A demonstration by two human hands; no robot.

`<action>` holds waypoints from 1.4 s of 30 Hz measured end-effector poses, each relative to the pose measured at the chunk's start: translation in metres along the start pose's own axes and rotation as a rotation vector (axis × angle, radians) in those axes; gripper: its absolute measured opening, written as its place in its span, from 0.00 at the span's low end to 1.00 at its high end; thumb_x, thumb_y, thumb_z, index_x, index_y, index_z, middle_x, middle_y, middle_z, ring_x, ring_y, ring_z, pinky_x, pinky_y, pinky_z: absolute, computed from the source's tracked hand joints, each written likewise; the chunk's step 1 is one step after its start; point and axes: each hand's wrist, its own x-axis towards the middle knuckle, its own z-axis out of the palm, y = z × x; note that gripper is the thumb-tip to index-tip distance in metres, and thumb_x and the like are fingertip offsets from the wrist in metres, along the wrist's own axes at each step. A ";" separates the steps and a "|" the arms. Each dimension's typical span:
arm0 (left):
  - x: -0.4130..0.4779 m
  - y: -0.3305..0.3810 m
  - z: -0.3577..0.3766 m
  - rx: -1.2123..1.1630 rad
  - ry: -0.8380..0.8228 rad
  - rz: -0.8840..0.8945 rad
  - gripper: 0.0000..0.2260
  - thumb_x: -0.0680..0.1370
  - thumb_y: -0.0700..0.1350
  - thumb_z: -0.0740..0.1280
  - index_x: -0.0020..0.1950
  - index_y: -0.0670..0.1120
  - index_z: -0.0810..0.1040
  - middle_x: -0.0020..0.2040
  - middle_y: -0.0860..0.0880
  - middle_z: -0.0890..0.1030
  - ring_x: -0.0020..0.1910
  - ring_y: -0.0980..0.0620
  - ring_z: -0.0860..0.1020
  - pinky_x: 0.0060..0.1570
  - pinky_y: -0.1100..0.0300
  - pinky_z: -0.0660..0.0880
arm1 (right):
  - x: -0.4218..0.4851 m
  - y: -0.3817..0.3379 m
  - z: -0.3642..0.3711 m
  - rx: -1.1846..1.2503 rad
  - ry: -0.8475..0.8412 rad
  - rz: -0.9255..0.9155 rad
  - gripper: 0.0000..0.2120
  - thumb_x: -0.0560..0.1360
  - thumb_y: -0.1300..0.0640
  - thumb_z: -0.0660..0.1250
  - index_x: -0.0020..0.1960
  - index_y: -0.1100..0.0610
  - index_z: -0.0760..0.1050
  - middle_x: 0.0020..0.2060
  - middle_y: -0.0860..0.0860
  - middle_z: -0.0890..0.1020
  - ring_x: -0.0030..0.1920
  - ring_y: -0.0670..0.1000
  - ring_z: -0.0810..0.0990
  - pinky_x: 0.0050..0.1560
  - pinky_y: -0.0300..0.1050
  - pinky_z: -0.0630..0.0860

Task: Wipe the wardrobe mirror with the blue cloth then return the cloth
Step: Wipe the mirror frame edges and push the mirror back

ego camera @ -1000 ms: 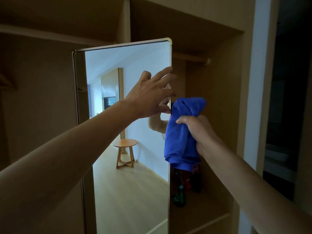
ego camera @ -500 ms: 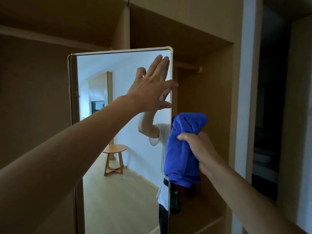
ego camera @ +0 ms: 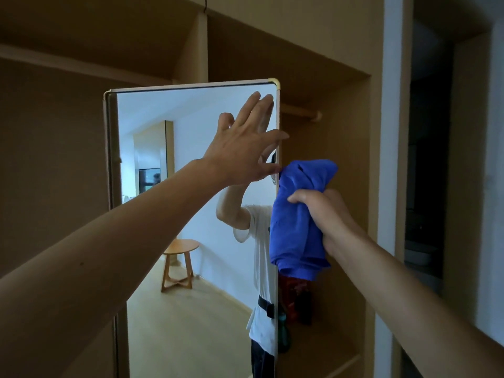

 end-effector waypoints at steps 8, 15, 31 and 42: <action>0.015 -0.012 -0.007 -0.032 0.011 -0.083 0.39 0.75 0.67 0.67 0.81 0.62 0.54 0.84 0.43 0.46 0.82 0.43 0.43 0.70 0.39 0.59 | 0.031 -0.070 0.006 0.018 -0.068 -0.119 0.13 0.68 0.59 0.72 0.52 0.58 0.79 0.43 0.55 0.85 0.40 0.55 0.85 0.36 0.45 0.80; 0.037 -0.024 -0.018 -0.155 0.009 -0.211 0.49 0.72 0.68 0.71 0.83 0.57 0.45 0.84 0.47 0.49 0.83 0.47 0.45 0.74 0.38 0.54 | 0.042 -0.086 0.003 0.050 -0.125 -0.186 0.08 0.70 0.58 0.72 0.49 0.56 0.80 0.35 0.50 0.85 0.33 0.49 0.84 0.30 0.40 0.78; 0.043 -0.029 -0.027 -0.284 0.015 -0.271 0.42 0.72 0.64 0.73 0.81 0.57 0.58 0.78 0.53 0.63 0.77 0.49 0.60 0.70 0.42 0.58 | 0.045 -0.089 0.003 0.016 -0.118 -0.195 0.06 0.71 0.60 0.72 0.47 0.57 0.79 0.35 0.52 0.85 0.33 0.51 0.84 0.31 0.41 0.79; 0.044 -0.030 -0.024 -0.310 0.042 -0.266 0.39 0.76 0.60 0.69 0.82 0.54 0.56 0.77 0.53 0.65 0.77 0.49 0.62 0.70 0.45 0.58 | 0.070 -0.158 0.019 -0.107 -0.038 -0.391 0.09 0.66 0.58 0.71 0.46 0.57 0.77 0.39 0.53 0.82 0.37 0.54 0.82 0.35 0.45 0.77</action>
